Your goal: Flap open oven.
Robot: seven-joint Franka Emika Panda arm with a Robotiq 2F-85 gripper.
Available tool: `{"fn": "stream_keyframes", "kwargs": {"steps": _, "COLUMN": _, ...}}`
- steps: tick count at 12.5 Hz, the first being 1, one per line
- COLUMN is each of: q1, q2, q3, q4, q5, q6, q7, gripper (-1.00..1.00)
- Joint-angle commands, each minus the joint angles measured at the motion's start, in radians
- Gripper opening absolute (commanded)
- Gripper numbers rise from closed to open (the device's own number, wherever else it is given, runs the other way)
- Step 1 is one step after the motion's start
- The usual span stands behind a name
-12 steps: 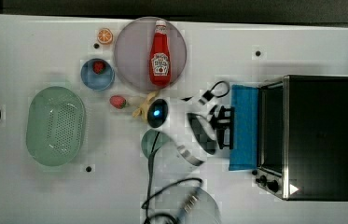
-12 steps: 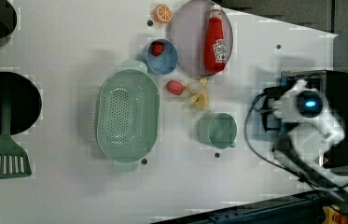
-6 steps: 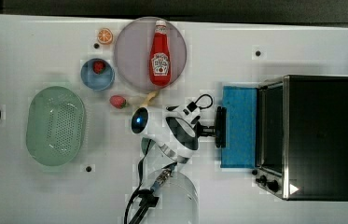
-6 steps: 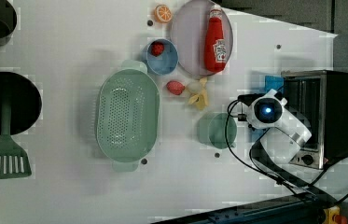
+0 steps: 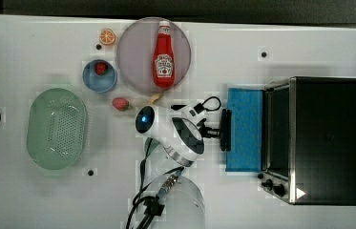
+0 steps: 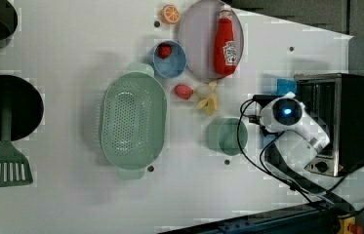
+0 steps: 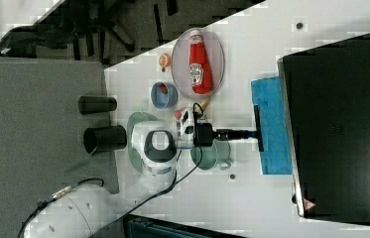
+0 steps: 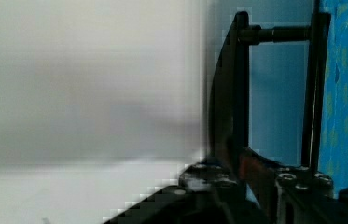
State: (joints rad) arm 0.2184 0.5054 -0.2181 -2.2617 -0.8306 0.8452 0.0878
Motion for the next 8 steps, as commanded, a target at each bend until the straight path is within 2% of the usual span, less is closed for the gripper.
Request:
{"fn": "stream_keyframes", "kwargs": {"steps": 1, "q1": 0.003, "q2": -0.192, "q3": -0.002, "q4": 0.029, "q5": 0.201, "q6": 0.020, "q7": 0.051, "gripper": -0.65}}
{"fn": "stream_keyframes", "kwargs": {"steps": 4, "q1": 0.001, "q2": -0.351, "q3": -0.002, "q4": 0.031, "q5": 0.454, "q6": -0.054, "q7": 0.045, "gripper": -0.65}}
{"fn": "stream_keyframes", "kwargs": {"steps": 8, "q1": 0.001, "q2": -0.534, "q3": -0.007, "q4": 0.064, "q5": 0.665, "q6": -0.246, "q7": 0.045, "gripper": -0.65}}
